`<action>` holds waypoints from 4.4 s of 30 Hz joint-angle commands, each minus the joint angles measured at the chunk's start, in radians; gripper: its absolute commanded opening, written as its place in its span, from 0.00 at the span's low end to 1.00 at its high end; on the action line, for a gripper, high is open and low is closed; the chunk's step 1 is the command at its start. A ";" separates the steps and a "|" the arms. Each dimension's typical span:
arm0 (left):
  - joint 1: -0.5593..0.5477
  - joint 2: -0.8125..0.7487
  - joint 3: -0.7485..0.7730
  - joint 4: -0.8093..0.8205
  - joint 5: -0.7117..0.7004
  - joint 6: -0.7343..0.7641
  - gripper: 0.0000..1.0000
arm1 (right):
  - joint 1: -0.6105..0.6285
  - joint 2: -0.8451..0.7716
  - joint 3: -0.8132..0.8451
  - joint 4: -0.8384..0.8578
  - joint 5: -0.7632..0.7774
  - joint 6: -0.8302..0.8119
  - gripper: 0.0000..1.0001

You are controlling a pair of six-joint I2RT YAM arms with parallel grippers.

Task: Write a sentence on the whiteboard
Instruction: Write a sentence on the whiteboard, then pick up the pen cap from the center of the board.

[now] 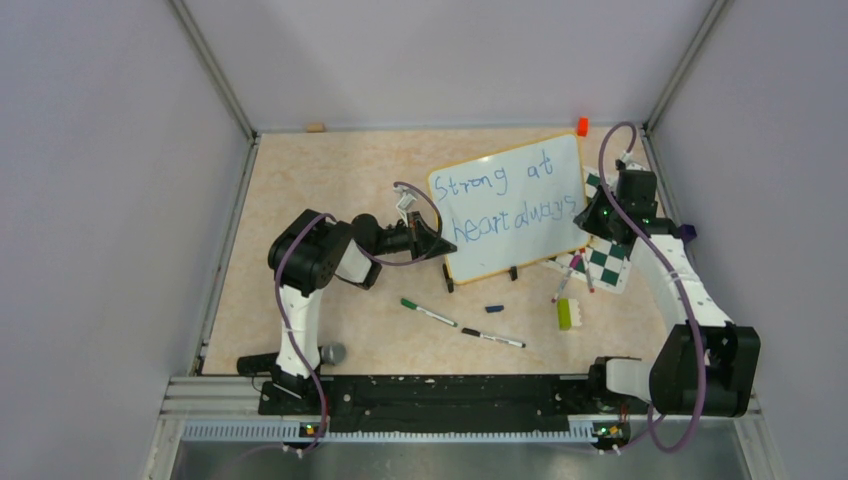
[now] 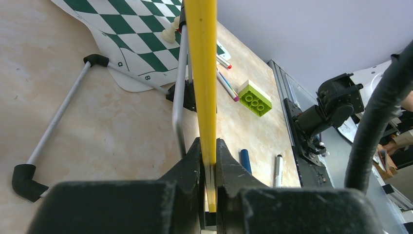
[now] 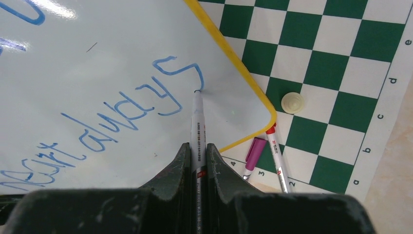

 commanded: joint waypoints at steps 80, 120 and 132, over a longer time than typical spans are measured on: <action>0.200 -0.332 -0.075 0.069 0.241 -0.008 0.00 | -0.007 -0.377 0.012 -0.003 -0.188 0.042 0.00; 0.273 -0.320 -0.281 0.093 0.156 0.177 0.55 | -0.007 -0.424 0.008 -0.021 -0.202 0.028 0.00; 0.280 -1.087 -0.489 -0.924 -0.228 0.567 0.85 | -0.007 -0.489 0.001 -0.021 -0.224 0.047 0.00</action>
